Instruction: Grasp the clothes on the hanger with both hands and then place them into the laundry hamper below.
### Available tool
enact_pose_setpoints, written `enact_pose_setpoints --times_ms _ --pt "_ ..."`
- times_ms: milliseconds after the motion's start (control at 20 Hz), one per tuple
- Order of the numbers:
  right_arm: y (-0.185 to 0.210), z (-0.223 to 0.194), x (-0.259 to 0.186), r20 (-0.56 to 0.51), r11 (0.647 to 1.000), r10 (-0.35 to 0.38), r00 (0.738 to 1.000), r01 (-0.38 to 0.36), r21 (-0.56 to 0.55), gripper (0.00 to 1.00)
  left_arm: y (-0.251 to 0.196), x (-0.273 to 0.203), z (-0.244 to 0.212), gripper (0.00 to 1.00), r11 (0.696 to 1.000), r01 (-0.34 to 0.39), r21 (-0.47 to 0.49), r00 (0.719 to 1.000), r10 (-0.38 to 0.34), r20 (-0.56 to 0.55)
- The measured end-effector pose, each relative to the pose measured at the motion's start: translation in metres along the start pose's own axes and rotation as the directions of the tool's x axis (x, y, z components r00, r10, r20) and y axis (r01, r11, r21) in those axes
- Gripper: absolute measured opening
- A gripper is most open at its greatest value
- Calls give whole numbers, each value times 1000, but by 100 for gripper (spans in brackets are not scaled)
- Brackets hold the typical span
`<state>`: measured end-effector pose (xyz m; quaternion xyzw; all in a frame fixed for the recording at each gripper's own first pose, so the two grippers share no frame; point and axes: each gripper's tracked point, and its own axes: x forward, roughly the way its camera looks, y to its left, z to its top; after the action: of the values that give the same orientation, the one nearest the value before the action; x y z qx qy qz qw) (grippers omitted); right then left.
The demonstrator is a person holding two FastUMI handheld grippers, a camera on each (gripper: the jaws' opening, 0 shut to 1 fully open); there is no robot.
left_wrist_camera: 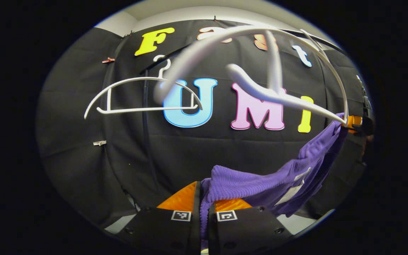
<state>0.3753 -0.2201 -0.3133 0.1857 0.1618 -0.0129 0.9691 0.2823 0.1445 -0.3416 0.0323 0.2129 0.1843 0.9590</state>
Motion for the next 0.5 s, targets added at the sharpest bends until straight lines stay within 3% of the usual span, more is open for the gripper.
enact_pose_setpoints --times_ms 250,500 --pt "4 -66 -32 -155 1000 17 988 -16 10 14 -43 -17 -34 12 994 81 -69 992 -88 -90" --pt "44 -97 -54 -241 992 119 963 -123 -4 14 -61 -29 -45 12 987 115 -108 984 -128 -125"
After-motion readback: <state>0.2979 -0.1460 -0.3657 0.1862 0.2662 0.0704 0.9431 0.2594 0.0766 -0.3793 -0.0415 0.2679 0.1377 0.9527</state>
